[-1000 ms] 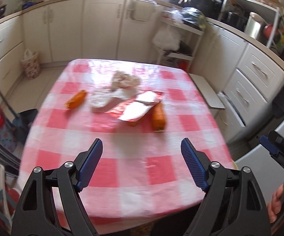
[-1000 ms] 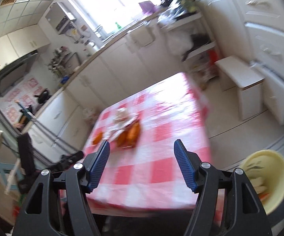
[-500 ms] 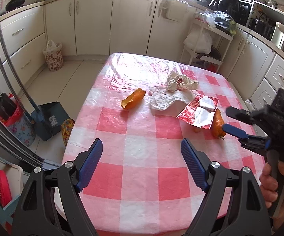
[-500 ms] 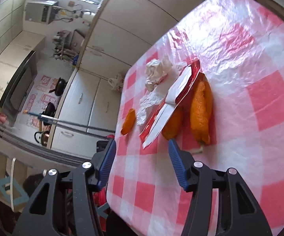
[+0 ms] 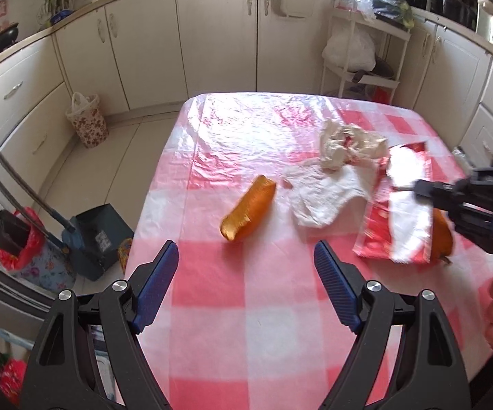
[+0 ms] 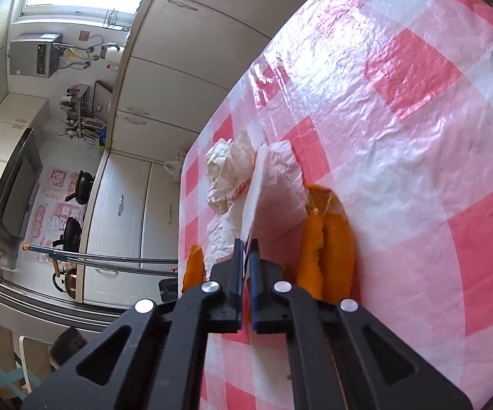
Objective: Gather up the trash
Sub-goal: 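Grasp the red snack wrapper with the right tool while the left tool grasps an orange peel, then carry the wrapper and peel in both tools to the yellow bin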
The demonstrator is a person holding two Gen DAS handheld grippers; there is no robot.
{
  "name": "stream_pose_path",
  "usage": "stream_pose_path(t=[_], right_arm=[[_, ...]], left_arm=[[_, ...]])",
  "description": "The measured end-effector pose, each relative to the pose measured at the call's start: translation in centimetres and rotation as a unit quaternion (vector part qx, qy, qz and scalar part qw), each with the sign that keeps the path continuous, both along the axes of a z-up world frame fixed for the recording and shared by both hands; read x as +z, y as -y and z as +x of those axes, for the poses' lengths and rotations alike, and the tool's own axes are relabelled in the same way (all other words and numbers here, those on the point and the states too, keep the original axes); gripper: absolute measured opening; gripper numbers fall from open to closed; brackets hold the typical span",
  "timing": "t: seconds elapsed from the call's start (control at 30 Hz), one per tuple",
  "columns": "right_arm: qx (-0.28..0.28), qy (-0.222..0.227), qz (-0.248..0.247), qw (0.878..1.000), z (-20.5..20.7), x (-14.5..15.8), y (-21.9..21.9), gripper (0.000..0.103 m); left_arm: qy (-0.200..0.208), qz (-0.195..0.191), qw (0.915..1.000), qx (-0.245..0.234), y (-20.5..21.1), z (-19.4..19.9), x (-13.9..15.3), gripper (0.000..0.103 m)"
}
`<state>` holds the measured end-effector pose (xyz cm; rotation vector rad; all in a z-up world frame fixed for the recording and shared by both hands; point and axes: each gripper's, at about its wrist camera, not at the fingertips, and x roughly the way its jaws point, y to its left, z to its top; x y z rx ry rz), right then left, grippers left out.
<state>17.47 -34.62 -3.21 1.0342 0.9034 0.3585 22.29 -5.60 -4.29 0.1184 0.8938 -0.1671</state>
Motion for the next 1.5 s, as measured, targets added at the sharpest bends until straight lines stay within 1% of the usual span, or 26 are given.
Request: stream_pose_path(t=[0.07, 0.13, 0.17, 0.2, 0.27, 0.3, 0.33, 0.4, 0.43, 0.53, 0.63, 0.77, 0.93, 1.03, 1.1, 1.23, 1.37, 1.5], right_arm=[[0.002, 0.014, 0.005, 1.000, -0.6, 0.5, 0.3, 0.002], [0.003, 0.026, 0.017, 1.000, -1.4, 1.1, 0.8, 0.002], [0.004, 0.032, 0.019, 0.999, -1.9, 1.4, 1.1, 0.002], [0.004, 0.038, 0.019, 0.999, -2.2, 1.7, 1.4, 0.002], [0.004, 0.049, 0.027, 0.998, -3.1, 2.3, 2.0, 0.002], [0.002, 0.055, 0.030, 0.998, -3.7, 2.7, 2.4, 0.002], [0.000, 0.060, 0.033, 0.998, -4.3, 3.0, 2.8, 0.002], [-0.002, 0.068, 0.038, 0.997, -5.3, 3.5, 3.4, 0.002], [-0.004, 0.071, 0.038, 0.997, -5.9, 3.7, 3.7, 0.002], [-0.006, 0.078, 0.036, 0.996, -7.6, 4.0, 4.3, 0.002], [-0.009, 0.084, 0.034, 0.996, -9.1, 4.5, 4.5, 0.002], [-0.017, 0.097, 0.036, 0.994, -11.5, 5.3, 5.3, 0.002], [-0.036, 0.122, 0.028, 0.991, -14.7, 7.1, 7.2, 0.002], [-0.057, 0.140, 0.007, 0.988, -17.3, 8.5, 9.2, 0.002], [-0.075, 0.148, -0.010, 0.986, -19.0, 9.2, 10.6, 0.002], [-0.118, 0.151, -0.055, 0.980, -22.8, 9.5, 14.2, 0.002], [-0.157, 0.135, -0.109, 0.972, -26.1, 8.7, 17.2, 0.002], [-0.188, 0.099, -0.171, 0.962, -28.5, 6.3, 19.6, 0.002]], left_arm=[[-0.009, 0.016, 0.9998, -0.002, 0.2, 1.7, -0.9, 0.074], [-0.024, 0.029, 0.9993, -0.003, 0.6, 3.2, -1.9, 0.065], [-0.034, 0.030, 0.9990, -0.005, 0.7, 4.0, -2.5, 0.062], [-0.043, 0.031, 0.9986, -0.005, 0.9, 4.6, -3.0, 0.054], [-0.045, 0.017, 0.9988, -0.005, 1.0, 5.1, -3.0, 0.045], [-0.048, 0.016, 0.9987, -0.007, 1.1, 5.2, -3.0, 0.029], [-0.053, 0.011, 0.9985, -0.009, 1.3, 5.3, -2.9, 0.016], [-0.059, -0.016, 0.9981, -0.010, 1.3, 4.6, -2.5, 0.014], [-0.059, -0.021, 0.9980, -0.010, 1.3, 4.1, -2.4, 0.013], [-0.053, -0.047, 0.9974, -0.014, 1.1, 1.8, -1.4, 0.012], [-0.043, -0.071, 0.9964, -0.020, 0.9, -1.4, -0.1, 0.012], [-0.031, -0.092, 0.9950, -0.026, 1.0, -5.1, 1.6, 0.012], [-0.014, -0.113, 0.9924, -0.048, 2.3, -9.1, 4.1, 0.012], [-0.005, -0.122, 0.9895, -0.078, 4.5, -11.1, 6.1, 0.012], [0.002, -0.126, 0.9864, -0.105, 6.7, -12.6, 7.4, 0.012], [0.010, -0.130, 0.9788, -0.158, 11.6, -14.9, 9.4, 0.012], [0.007, -0.123, 0.9679, -0.219, 17.7, -17.7, 10.3, 0.012], [-0.011, -0.128, 0.9548, -0.268, 23.3, -19.9, 10.3, 0.012]])
